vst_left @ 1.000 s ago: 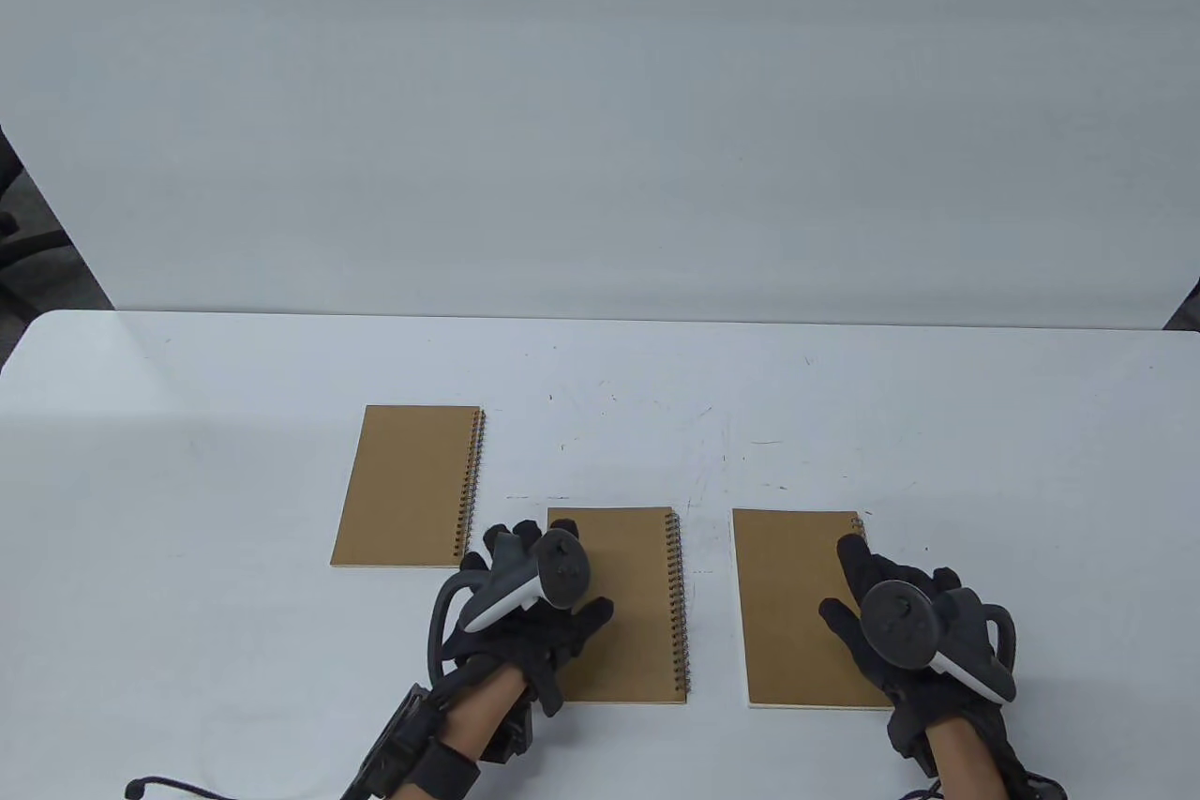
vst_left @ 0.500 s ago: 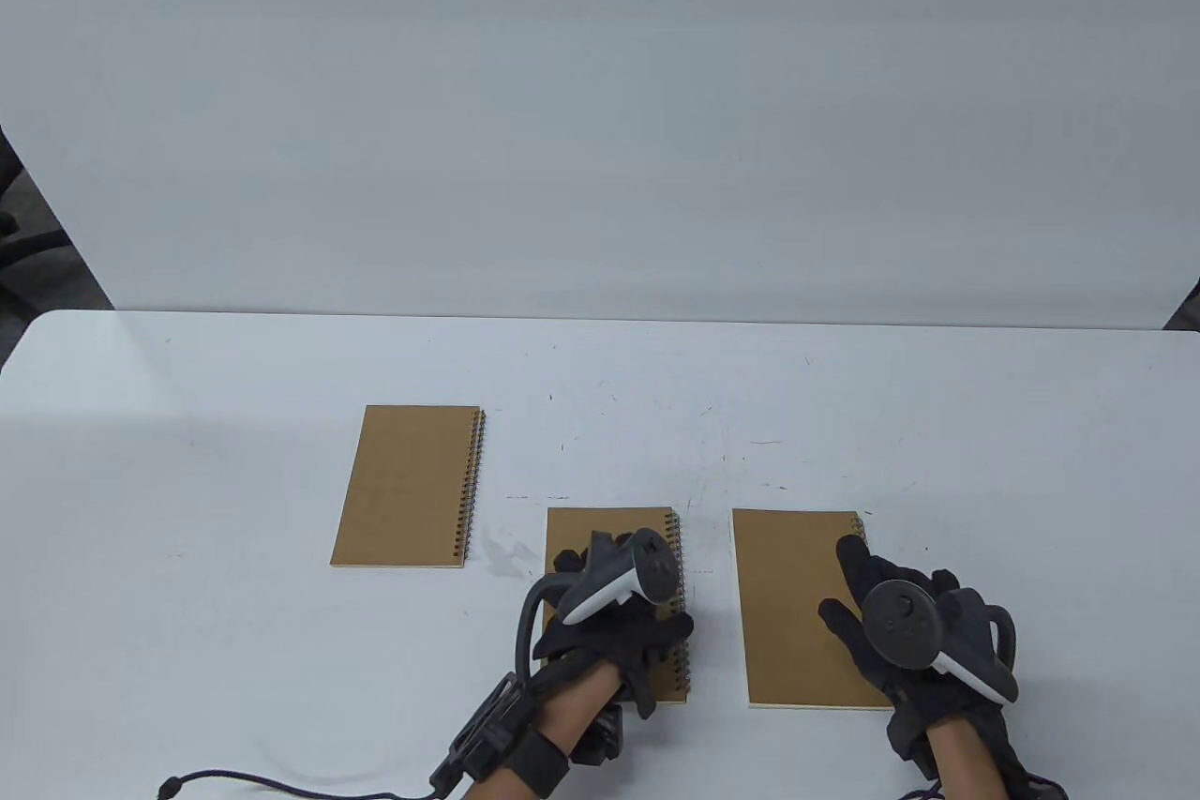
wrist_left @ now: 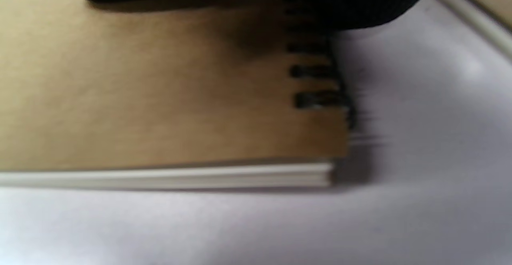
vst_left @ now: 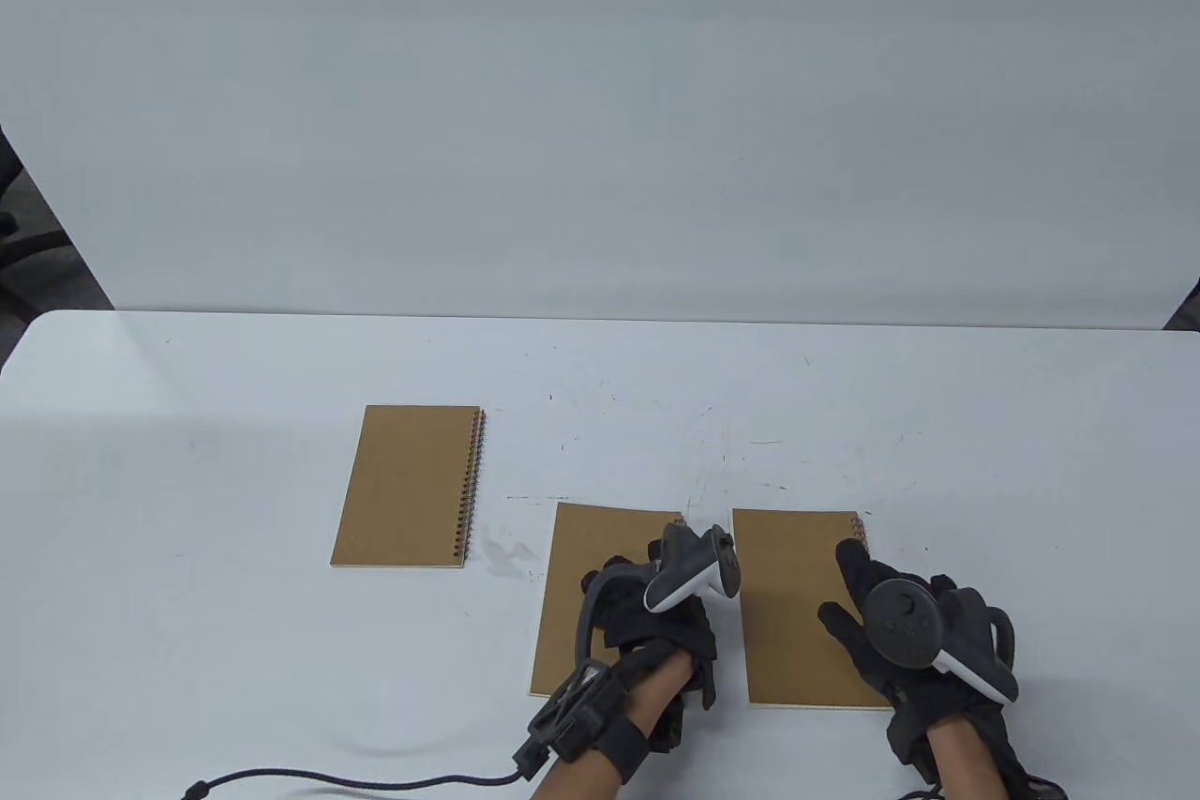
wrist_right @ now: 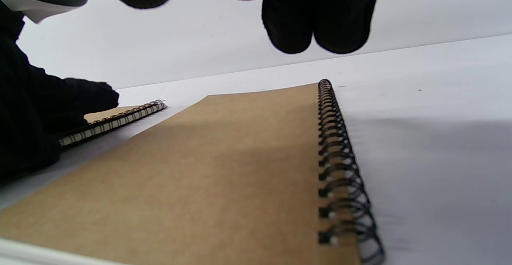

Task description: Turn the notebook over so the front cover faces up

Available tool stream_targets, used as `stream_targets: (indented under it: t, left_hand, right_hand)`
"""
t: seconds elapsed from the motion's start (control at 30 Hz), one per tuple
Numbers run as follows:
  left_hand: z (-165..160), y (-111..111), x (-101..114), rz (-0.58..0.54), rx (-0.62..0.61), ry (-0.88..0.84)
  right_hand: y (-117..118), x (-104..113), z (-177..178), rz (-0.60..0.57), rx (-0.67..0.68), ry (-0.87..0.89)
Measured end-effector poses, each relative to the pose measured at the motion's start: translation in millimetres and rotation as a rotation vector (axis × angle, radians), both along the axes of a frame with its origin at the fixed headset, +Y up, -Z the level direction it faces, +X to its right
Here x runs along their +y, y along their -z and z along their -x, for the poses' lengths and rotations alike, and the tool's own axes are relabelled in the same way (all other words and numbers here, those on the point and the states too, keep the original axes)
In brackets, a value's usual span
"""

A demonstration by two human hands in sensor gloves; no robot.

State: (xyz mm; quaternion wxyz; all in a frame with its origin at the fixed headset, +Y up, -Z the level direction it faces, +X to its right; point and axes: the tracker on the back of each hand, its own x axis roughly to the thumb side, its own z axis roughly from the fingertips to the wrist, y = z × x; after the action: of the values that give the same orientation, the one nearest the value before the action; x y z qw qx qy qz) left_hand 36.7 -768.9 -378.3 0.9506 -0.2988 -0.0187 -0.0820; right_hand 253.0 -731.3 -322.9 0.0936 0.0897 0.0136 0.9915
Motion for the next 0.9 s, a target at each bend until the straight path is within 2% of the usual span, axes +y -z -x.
stream_targets:
  t: [0.07,0.1,0.2,0.3,0.43,0.53,0.6,0.67,0.77,0.9]
  left_hand:
    - [-2.5,-1.0,0.4,-0.089,-0.06,0.129]
    - [-0.6,-0.5,2.8,-0.125,-0.078,0.137]
    - [9.7,0.5,14.5,-0.082,0.01,0.003]
    - [21.9,-0.4,38.8,-0.088,0.045,-0.085]
    - [35.9,-7.9,77.4,-0.182,0.047,-0.178]
    - [45.9,-13.7,97.7,-0.253,0.038,-0.22]
    - [59.7,-16.9,109.5,-0.287,0.065,-0.313]
    - [71.7,-17.4,110.7,-0.265,0.117,-0.426]
    - [93.5,-15.0,96.1,-0.234,0.211,-0.554]
    - [117.8,-8.1,65.1,-0.241,0.287,-0.52]
  right_hand:
    - [0.5,-0.4,-0.8,0.007,0.0,-0.001]
    - [0.8,-0.3,-1.7,0.004,-0.003,0.004]
    - [0.7,0.3,-3.4,0.003,-0.008,0.017]
    - [0.4,0.5,-3.5,0.011,-0.007,0.024]
    - [0.3,0.7,-3.1,0.009,-0.005,0.018]
    - [0.1,0.5,-3.0,0.011,-0.006,0.01]
    - [0.0,0.0,-2.9,0.018,-0.006,0.009]
    - [0.1,-0.6,-2.8,0.024,-0.005,0.007]
    - [-0.4,-0.5,-2.5,0.03,-0.006,0.006]
    - [-0.8,-0.6,-1.8,0.038,-0.007,-0.001]
